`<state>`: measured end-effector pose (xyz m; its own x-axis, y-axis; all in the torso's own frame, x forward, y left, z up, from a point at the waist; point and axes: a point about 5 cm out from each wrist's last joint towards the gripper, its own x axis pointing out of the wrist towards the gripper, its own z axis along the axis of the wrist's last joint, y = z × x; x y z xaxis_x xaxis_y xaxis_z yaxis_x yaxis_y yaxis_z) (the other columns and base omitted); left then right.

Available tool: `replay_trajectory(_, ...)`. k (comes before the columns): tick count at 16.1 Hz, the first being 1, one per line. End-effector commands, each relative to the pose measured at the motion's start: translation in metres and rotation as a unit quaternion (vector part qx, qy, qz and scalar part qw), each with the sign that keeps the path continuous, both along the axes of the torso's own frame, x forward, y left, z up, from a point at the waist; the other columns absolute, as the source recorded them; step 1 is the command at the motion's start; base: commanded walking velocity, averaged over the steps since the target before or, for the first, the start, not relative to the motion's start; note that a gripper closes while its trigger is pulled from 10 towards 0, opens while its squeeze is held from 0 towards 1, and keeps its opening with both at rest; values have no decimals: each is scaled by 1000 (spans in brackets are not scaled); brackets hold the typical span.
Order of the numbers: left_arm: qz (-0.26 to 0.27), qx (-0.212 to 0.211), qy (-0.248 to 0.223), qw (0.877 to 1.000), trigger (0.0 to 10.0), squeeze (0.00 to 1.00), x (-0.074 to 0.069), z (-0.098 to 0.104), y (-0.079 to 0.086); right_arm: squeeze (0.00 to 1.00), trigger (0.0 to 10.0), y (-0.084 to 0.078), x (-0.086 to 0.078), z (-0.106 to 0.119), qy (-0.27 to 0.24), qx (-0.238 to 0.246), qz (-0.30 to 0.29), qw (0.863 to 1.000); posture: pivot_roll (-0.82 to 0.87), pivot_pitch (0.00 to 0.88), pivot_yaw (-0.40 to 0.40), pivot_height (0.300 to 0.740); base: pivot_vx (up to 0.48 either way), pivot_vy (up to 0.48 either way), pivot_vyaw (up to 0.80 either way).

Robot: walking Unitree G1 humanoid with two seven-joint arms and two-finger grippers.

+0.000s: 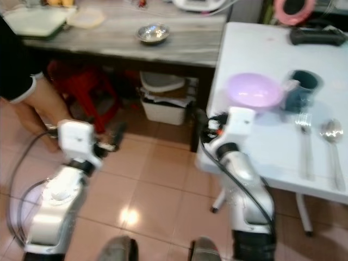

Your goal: Setting the table

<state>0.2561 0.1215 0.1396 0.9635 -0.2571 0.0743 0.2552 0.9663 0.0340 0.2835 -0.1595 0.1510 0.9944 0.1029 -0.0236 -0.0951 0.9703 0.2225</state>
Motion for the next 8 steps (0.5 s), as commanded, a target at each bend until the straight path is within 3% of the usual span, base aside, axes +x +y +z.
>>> replay_trajectory(1,6,11,-9,1000,10000,0,1,4,7,0,10000,5,1,5,-12,5,6,1000,-5,99,39,740,0,-442,0)
replay_trajectory(4,7,14,-12,1000,10000,0,1,4,7,0,10000,7,1,11,-32,-8,10,999,-5,99,39,740,0,-384,0)
replay_trajectory(8,17,10,-15,1000,10000,0,2,5,9,0,10000,8,7,20,-56,-24,12,998,-5,100,41,740,0,0,0)
